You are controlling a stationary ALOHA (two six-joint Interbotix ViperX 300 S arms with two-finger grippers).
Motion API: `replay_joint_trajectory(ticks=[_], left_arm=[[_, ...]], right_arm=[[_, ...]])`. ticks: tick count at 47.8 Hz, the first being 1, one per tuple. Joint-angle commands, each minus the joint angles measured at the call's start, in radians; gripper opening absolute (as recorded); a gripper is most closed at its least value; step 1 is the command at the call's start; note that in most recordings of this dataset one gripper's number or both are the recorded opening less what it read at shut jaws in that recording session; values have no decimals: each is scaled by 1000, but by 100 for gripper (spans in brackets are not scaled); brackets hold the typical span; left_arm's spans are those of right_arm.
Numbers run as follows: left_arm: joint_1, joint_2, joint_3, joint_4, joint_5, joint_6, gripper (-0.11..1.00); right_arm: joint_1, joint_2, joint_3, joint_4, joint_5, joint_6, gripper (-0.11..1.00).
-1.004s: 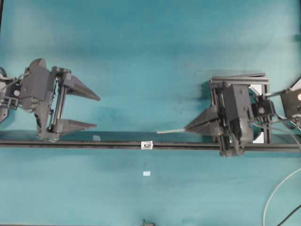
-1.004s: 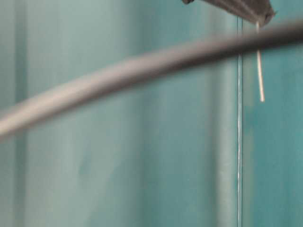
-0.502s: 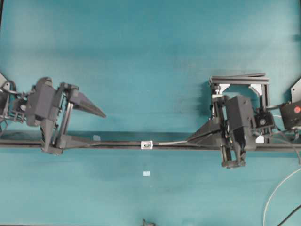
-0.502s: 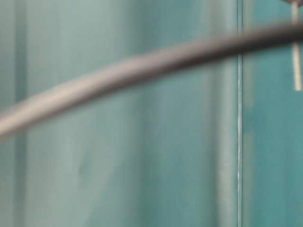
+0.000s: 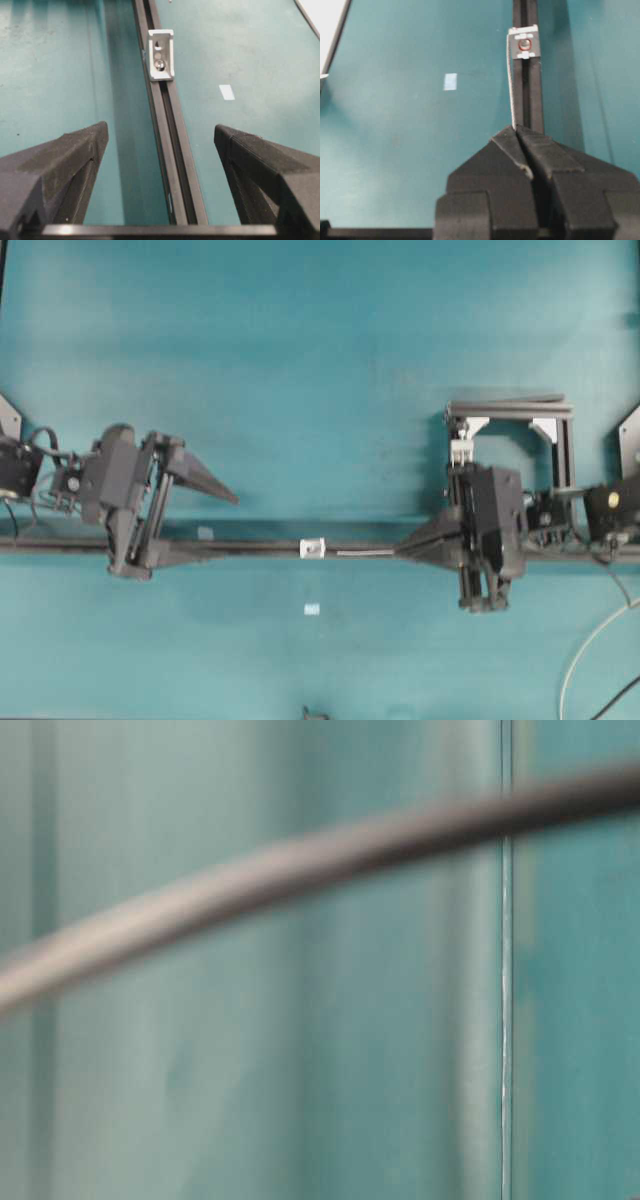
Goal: Insert the wire through the hole in the metal fitting marked with a red label.
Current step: 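Swing the held wire down toward the white bracket on the rail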
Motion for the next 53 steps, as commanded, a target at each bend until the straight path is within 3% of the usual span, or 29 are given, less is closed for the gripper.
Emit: replay_joint_trajectory(ticks=[1, 7, 17, 53], left_arm=[[-6, 14, -11, -3, -44, -5, 43], [-6, 46, -11, -3, -87, -14, 43], [-6, 103, -25, -2, -117, -32, 43], [-15, 133, -41, -3, -115, -34, 43]], right_arm=[[21, 5, -21, 61, -20, -35, -1], [40, 21, -28, 115, -46, -78, -1], [43, 52, -28, 163, -64, -84, -1], [46, 66, -35, 166, -61, -84, -1]])
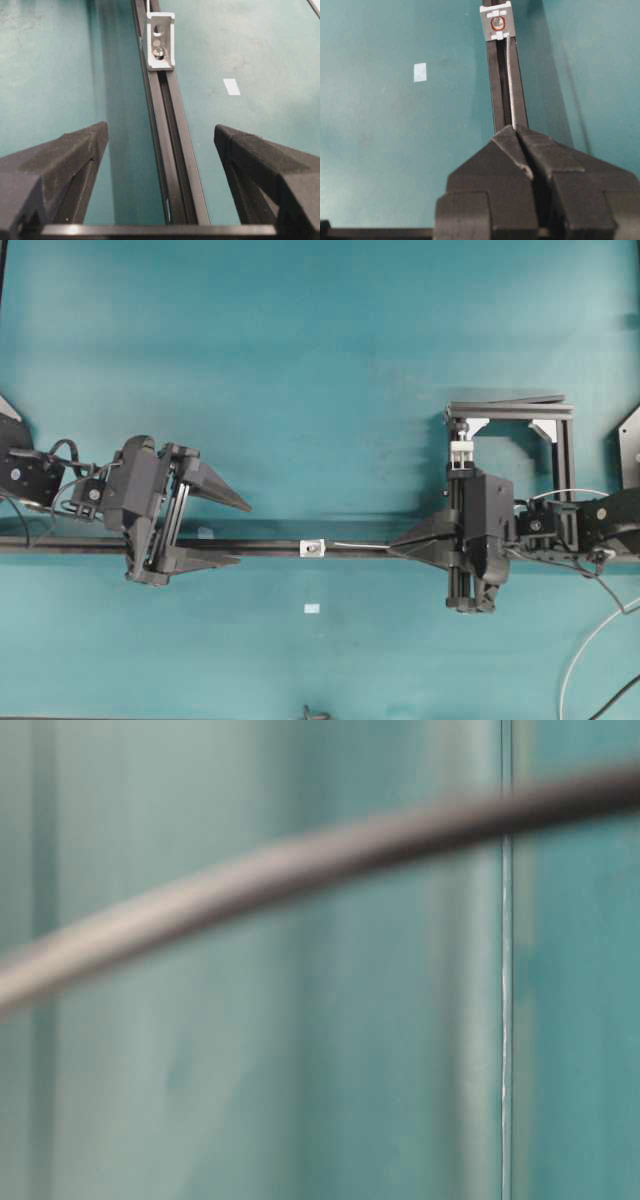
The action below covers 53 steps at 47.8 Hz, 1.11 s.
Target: Insert the wire through the hole in the metal fitting marked with a red label.
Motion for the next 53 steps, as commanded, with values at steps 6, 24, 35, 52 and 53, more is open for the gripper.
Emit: replay_joint_trajectory(ticks=[6, 24, 35, 52, 53], left_arm=[[-5, -11, -9, -2, -9, 0, 43], [-5, -11, -11, -2, -8, -2, 43], [-5, -11, -9, -2, -6, 0, 43], [-5, -11, -12, -2, -5, 0, 43], [-5, -11, -11, -2, -5, 0, 43]], right_arm=[[6, -9, -15, 2, -6, 0, -1], [15, 11, -29, 2, -11, 0, -1], [21, 17, -35, 25, -12, 0, -1], [26, 35, -48, 26, -38, 0, -1], [26, 37, -49, 26, -38, 0, -1]])
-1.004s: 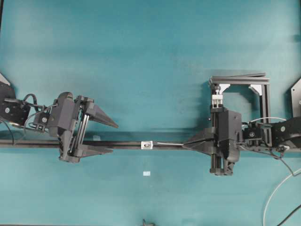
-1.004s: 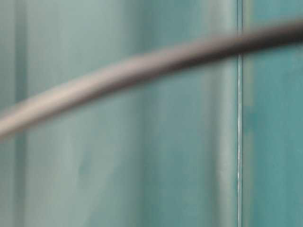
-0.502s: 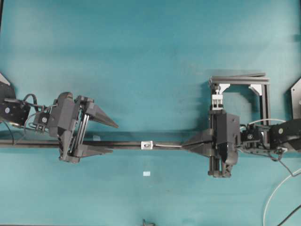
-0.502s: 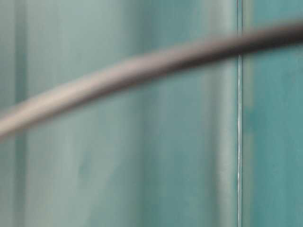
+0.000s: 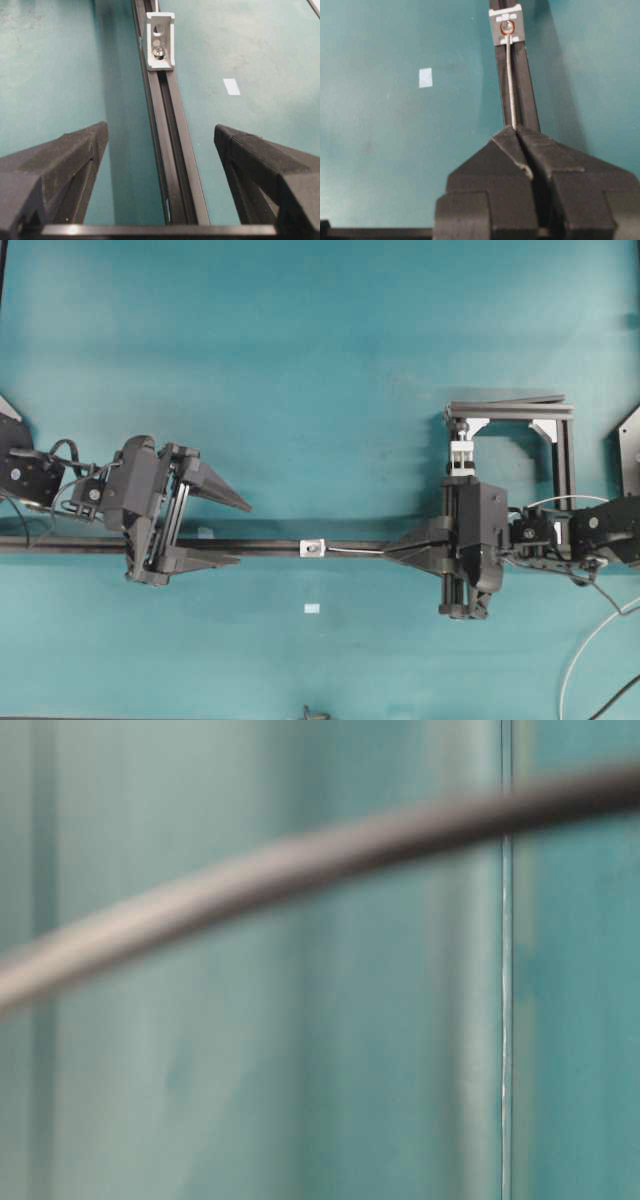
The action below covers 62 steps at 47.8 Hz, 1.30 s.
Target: Insert the wire through the hole in the metal fitting marked with a red label.
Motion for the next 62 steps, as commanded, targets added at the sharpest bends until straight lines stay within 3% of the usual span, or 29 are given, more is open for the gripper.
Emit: replay_joint_trajectory(ticks=[1, 62], left_arm=[[-5, -11, -11, -2, -3, 2, 43], [-5, -12, -15, -2, -2, 2, 43]], right_arm=[[5, -5, -17, 2, -9, 3, -1], [5, 9, -49, 2, -18, 2, -1]])
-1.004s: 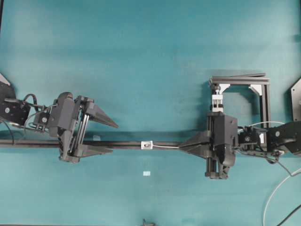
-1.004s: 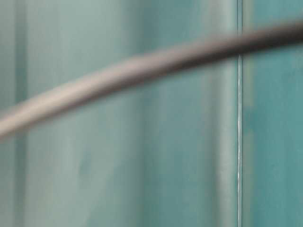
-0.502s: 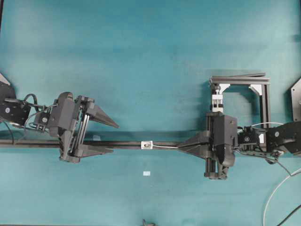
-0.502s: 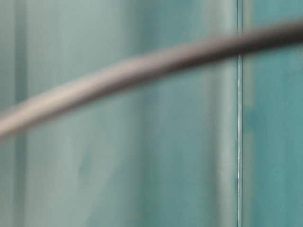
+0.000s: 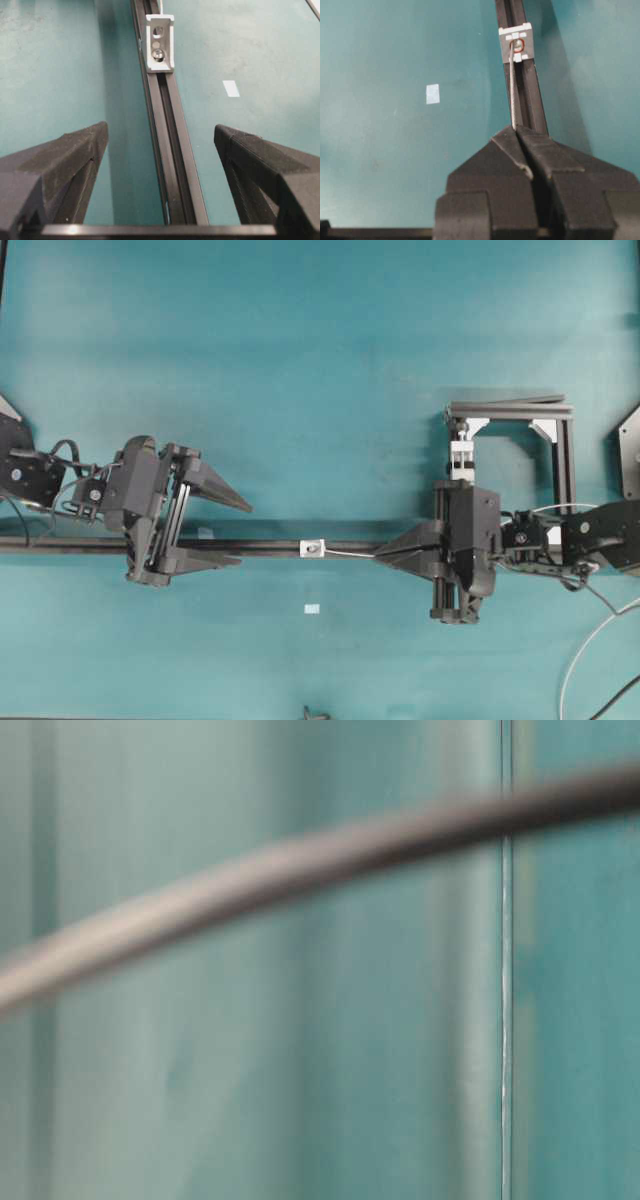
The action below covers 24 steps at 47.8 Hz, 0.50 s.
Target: Insert the wire through the hole in the metal fitting marked with a red label.
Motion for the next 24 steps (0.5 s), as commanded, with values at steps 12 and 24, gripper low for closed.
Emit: replay_joint_trajectory(ticks=[12, 24], left_arm=[[-5, -12, -18, -3, -2, -2, 43], [-5, -12, -37, -3, 48, -20, 42]], right_arm=[[-3, 12, -44, 2, -5, -6, -1], [-9, 25, -64, 2, -5, -20, -1]])
